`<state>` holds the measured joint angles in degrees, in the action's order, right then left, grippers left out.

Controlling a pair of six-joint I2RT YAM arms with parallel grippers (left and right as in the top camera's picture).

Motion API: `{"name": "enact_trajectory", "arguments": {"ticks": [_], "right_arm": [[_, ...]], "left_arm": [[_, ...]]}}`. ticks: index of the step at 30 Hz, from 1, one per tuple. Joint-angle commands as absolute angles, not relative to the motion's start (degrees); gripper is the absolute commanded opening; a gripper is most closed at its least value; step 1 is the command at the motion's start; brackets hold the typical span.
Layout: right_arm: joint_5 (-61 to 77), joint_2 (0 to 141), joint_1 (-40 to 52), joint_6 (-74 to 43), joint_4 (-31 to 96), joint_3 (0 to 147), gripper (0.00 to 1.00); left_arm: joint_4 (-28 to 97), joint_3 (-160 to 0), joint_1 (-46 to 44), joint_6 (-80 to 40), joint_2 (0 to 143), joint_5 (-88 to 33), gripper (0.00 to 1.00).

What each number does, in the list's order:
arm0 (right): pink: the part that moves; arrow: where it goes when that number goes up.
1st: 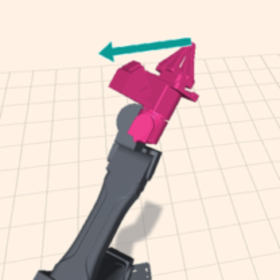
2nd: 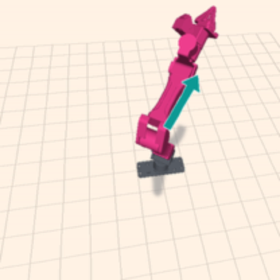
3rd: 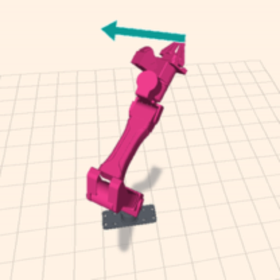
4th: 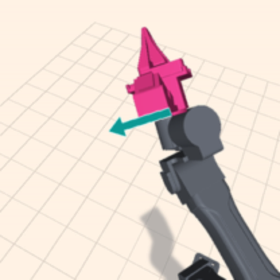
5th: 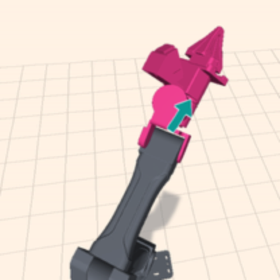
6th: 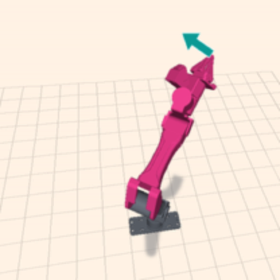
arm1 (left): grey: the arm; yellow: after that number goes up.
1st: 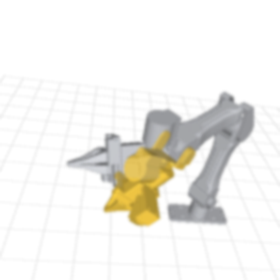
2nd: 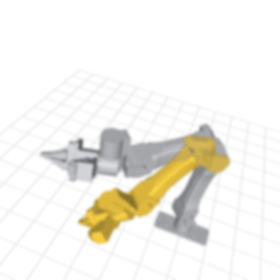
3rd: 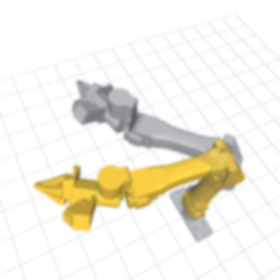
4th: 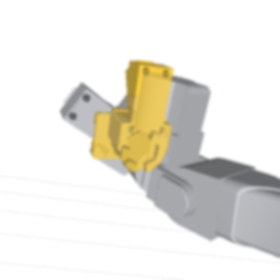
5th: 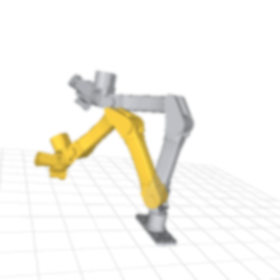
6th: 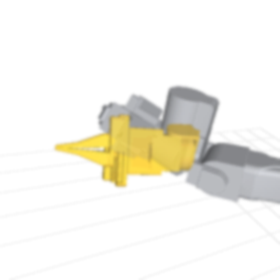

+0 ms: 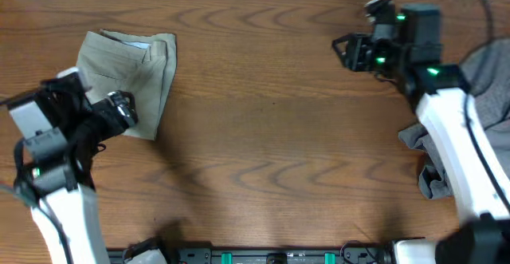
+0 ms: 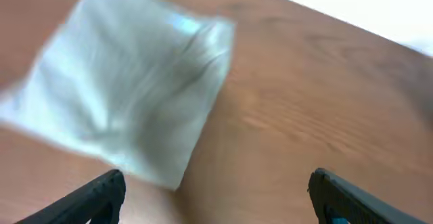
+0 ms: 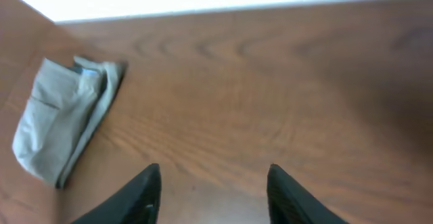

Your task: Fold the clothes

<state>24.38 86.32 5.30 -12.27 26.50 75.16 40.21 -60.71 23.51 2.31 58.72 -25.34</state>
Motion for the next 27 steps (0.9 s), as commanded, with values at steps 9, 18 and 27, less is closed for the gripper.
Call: {"name": "enact_trajectory", "arguments": {"ticks": [9, 18, 27], "right_arm": [[23.9, 77.5, 4.9, -6.6, 28.1, 75.3, 0.99], [24.9, 77.6, 5.0, -6.8, 31.2, 75.3, 0.99], [25.9, 77.2, 4.8, -7.0, 34.1, 75.3, 0.99]], "left_arm": [[42.9, -61.2, 14.7, 10.9, 55.5, -26.0, 0.98], [42.8, -61.2, 14.7, 10.3, 59.0, -26.3, 0.98], [42.9, -61.2, 14.7, 10.3, 61.3, -26.3, 0.98]]}}
